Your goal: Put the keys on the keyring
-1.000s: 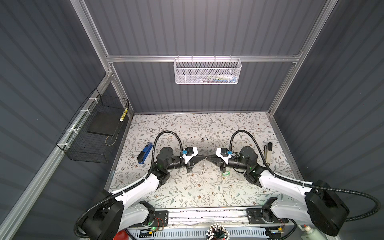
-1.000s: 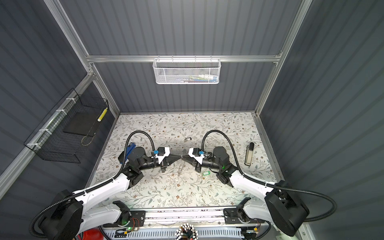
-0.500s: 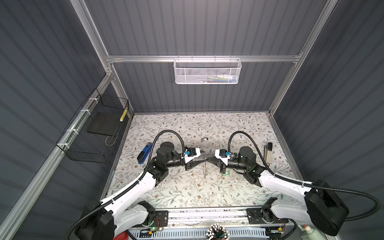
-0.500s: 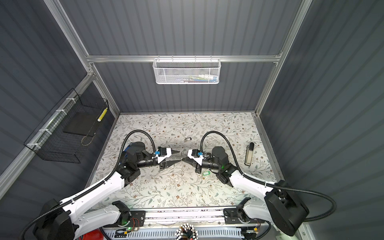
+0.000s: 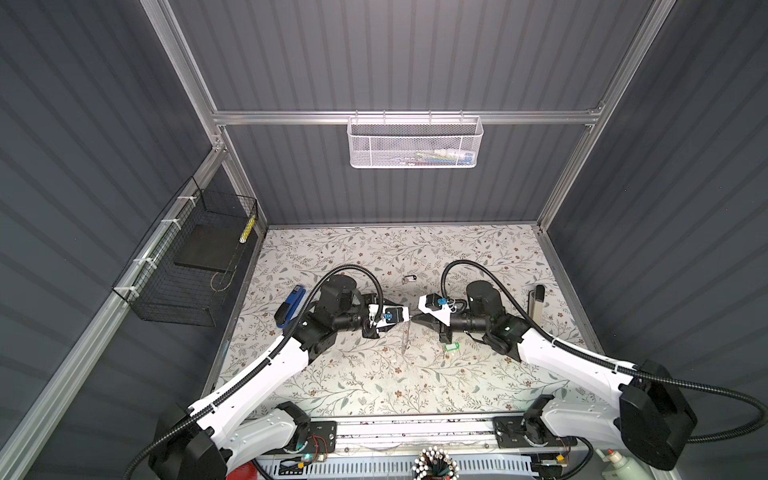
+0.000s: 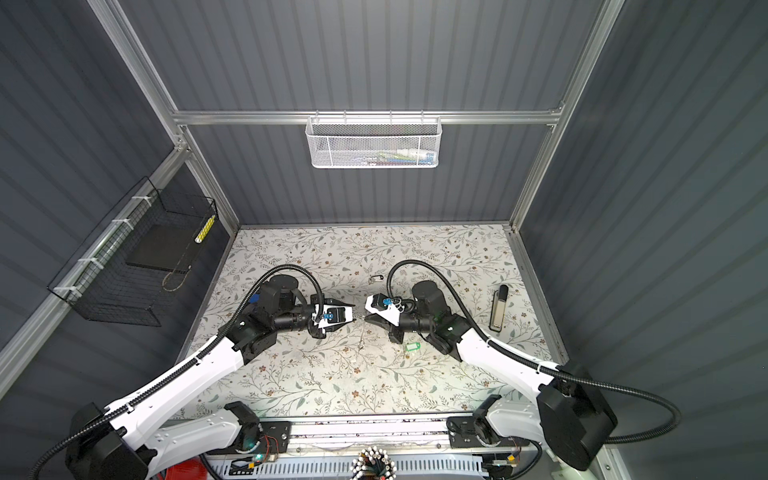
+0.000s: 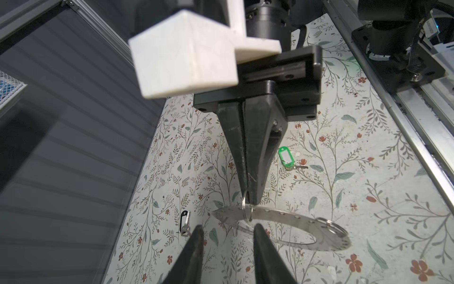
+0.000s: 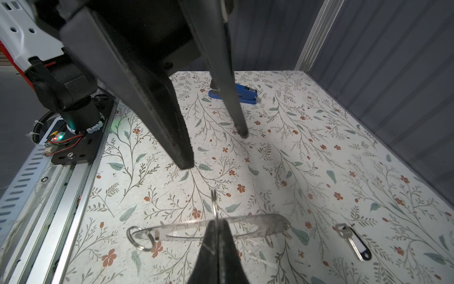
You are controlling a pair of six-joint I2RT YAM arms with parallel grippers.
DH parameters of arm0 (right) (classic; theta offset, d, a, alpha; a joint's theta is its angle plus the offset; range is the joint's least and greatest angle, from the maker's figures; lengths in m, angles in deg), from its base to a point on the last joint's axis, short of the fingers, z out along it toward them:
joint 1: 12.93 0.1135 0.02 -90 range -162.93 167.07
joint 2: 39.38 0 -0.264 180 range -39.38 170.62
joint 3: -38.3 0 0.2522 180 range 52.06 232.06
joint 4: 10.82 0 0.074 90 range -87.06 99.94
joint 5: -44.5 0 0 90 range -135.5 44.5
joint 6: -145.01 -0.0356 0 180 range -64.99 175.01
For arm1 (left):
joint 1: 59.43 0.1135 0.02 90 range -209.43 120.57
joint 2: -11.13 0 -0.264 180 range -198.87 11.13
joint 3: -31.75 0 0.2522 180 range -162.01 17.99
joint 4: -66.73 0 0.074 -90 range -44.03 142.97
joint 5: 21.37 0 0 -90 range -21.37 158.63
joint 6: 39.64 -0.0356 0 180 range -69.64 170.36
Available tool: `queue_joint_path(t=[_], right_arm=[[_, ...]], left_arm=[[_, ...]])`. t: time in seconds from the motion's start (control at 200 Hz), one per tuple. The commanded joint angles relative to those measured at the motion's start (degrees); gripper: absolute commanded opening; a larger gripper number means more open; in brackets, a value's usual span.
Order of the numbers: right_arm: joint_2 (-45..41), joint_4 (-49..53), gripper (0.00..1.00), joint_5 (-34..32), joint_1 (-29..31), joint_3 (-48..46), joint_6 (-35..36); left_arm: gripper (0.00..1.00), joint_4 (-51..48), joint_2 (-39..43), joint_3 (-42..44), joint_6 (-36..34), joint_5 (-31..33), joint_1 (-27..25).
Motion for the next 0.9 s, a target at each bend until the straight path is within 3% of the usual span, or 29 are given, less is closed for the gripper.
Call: queue_joint_path(t=[0.0, 0.465, 0.896], right_arm=[[1.1, 2.1, 0.02, 0.9, 0.4, 2.3, 0.0], [2.7, 3.2, 0.02, 2.1, 1.1, 4.5, -1.0], [3.0, 3.9, 0.02, 1.8, 1.6, 5.7, -0.9]], left_arm=[[0.35, -4.0, -0.9, -2.1, -3.4, 0.8, -0.8], [0.3, -4.9, -3.9, -3.7, -3.1, 3.1, -3.1], [0.19, -5.0, -4.9, -3.8, -1.6, 5.8, -3.5]])
